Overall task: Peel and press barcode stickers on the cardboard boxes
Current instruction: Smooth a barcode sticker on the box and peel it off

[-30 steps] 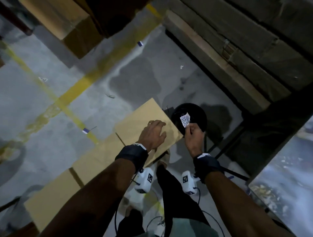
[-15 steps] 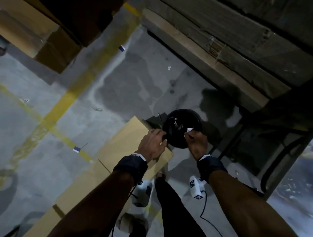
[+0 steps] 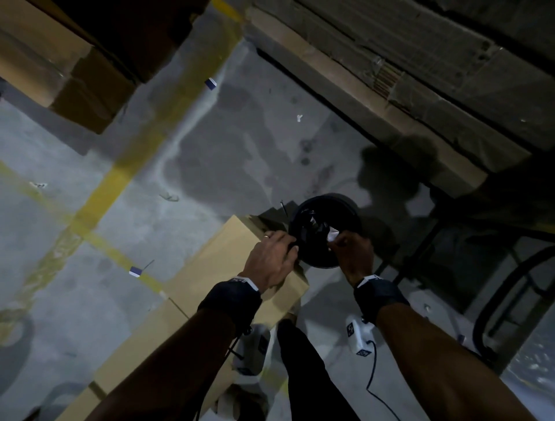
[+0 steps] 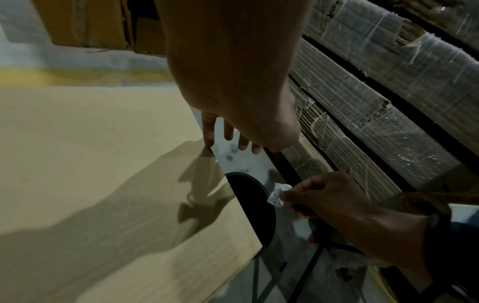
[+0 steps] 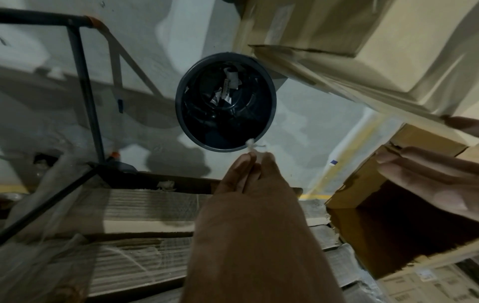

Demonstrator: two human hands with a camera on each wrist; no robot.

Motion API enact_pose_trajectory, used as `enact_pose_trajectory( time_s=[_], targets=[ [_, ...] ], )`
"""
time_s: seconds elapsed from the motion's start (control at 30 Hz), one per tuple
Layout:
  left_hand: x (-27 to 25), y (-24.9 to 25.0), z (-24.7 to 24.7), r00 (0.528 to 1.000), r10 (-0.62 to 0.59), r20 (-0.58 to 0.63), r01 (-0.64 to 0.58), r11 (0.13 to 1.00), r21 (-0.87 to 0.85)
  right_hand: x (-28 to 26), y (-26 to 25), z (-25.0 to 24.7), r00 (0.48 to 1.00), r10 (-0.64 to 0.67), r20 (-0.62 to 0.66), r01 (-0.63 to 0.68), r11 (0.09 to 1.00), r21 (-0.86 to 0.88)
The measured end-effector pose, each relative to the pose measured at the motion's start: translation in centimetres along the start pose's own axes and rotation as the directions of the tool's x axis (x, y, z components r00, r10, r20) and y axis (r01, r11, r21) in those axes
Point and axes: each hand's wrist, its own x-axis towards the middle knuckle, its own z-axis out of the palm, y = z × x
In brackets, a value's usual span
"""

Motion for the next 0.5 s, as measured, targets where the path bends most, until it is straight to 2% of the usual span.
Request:
enact_pose_trajectory(
  time_s=[0.13, 0.23, 0.5],
  targets=[
    [0.1, -0.1, 0.1, 1.000, 0.004, -0.002, -0.004, 0.999, 0.036, 0.0, 0.7, 0.1, 0.996, -0.072, -0.050, 0.074, 0.997, 0.036],
    [0.1, 0.1, 0.1, 1.000, 0.006, 0.000, -0.006, 0.998, 0.066, 0.2, 1.3, 0.5, 0.995, -0.087, -0.042, 0.086, 0.996, -0.018],
    [0.2, 0.3, 0.2, 1.000, 0.008, -0.004, -0.007, 0.994, 0.108, 0.4, 1.8, 1.1, 1.000, -0.011, 0.029, 0.013, 0.999, -0.043]
  ],
)
